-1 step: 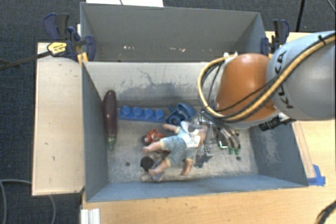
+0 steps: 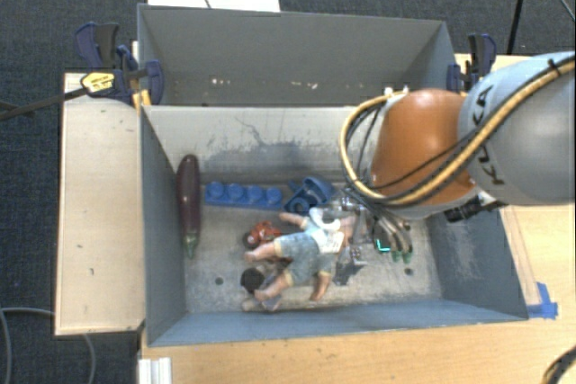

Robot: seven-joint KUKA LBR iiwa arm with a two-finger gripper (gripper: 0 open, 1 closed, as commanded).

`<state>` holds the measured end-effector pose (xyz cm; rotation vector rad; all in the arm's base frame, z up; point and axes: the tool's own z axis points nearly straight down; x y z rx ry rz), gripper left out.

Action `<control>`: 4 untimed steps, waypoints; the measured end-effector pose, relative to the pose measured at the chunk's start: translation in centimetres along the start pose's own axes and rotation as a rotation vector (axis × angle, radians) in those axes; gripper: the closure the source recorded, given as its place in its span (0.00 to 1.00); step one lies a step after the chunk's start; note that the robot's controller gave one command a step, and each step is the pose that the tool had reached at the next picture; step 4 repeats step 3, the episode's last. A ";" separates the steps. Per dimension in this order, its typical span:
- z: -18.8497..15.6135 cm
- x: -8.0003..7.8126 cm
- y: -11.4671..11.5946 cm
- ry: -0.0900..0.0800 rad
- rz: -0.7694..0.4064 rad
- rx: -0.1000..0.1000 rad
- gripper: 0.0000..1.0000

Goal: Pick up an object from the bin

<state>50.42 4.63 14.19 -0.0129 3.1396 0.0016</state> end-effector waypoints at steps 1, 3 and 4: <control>5.3 -2.8 8.4 -0.007 0.094 -0.001 1.00; -7.5 -4.3 8.7 0.000 0.109 0.000 1.00; -7.5 -4.3 8.7 0.000 0.109 0.000 1.00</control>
Offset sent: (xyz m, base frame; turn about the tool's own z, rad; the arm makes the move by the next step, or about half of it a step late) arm 0.0000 0.0000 0.0000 0.0000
